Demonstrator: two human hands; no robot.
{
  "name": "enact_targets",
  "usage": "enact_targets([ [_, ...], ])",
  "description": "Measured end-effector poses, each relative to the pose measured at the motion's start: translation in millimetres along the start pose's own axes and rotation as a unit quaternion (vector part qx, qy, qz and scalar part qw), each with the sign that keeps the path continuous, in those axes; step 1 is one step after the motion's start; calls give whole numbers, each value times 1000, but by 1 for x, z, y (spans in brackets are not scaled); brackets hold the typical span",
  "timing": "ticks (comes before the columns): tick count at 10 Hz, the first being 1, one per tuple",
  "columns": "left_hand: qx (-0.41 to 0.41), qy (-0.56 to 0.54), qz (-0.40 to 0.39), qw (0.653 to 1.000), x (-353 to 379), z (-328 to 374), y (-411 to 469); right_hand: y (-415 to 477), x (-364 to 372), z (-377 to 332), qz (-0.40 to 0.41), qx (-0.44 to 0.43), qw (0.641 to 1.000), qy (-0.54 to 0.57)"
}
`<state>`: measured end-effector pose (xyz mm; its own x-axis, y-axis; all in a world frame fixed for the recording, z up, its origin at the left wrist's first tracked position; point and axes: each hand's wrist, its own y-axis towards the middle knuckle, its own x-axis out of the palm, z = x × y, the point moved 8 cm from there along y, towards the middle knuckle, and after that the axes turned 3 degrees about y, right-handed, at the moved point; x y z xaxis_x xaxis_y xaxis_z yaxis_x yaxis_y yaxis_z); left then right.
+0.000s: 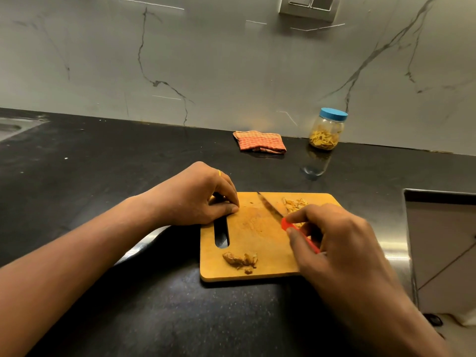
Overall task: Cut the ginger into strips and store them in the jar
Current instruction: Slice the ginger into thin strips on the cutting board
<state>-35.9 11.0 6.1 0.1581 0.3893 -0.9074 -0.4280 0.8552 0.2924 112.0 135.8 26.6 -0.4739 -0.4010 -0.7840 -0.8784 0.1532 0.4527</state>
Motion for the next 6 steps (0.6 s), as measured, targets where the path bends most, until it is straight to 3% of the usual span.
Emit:
enact_targets([
  [2, -6, -1, -6, 1000, 1, -1, 0, -1, 20, -8, -45, -6, 999, 12],
  [6, -14, 1, -8, 1000, 1, -1, 0, -7, -3, 29, 0, 36, 999, 5],
])
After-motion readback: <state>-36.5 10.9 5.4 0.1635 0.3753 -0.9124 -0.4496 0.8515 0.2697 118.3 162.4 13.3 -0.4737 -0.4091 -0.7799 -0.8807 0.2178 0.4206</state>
